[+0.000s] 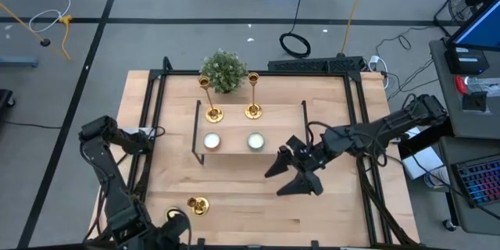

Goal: Stock candles and holders on shelf
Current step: Align the gold candle holder with the other gold candle holders on the shelf

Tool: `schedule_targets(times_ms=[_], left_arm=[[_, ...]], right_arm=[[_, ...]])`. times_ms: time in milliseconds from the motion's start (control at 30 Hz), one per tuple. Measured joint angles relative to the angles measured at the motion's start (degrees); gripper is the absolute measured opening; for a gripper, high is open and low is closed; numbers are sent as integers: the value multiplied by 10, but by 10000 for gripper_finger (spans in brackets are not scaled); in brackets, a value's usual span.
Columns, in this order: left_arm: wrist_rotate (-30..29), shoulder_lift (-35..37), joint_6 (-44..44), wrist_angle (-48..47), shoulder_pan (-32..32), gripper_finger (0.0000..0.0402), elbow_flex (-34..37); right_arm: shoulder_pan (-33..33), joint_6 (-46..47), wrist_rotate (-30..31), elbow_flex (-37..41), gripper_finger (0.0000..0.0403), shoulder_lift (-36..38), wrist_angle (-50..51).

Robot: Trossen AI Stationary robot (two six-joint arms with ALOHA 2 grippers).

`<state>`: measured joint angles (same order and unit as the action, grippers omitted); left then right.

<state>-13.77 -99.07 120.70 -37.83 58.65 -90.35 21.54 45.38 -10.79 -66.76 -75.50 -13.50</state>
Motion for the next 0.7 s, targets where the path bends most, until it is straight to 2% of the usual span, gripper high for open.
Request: schedule_targets(times_ms=[367, 700], left_arm=[[56, 0, 136, -177, 14, 5, 1], [53, 0, 140, -184, 3, 2, 60]], right_arm=[[19, -15, 1, 0, 389, 0, 22], [26, -19, 2, 0, 389, 0, 23]])
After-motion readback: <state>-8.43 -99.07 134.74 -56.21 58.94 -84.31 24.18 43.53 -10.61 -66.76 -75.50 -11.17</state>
